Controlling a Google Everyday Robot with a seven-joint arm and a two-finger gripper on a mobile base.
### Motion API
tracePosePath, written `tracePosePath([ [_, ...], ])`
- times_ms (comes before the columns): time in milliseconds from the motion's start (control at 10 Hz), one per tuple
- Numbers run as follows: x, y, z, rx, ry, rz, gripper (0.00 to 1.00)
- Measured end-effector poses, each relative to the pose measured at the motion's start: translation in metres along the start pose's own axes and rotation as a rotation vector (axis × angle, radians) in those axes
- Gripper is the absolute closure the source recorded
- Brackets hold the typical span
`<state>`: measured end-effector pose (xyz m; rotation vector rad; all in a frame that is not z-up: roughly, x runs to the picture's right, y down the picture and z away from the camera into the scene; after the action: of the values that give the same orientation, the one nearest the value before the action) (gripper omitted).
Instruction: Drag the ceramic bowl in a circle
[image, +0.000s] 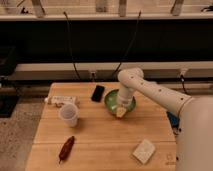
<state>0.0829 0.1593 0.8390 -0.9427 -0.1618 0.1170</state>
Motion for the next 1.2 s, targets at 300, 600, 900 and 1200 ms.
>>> tracePosePath([
  [300,-0.007,0.023,0.002,-0.017,0.008,-0.045,1.00],
  [600,0.005,0.039,-0.003,-0.023,0.020,-0.035,1.00],
  [900,0.045,0.038,-0.010,-0.016,0.043,0.039,1.00],
  [1200,0.087,0.020,-0.018,0.004,0.055,0.151,1.00],
])
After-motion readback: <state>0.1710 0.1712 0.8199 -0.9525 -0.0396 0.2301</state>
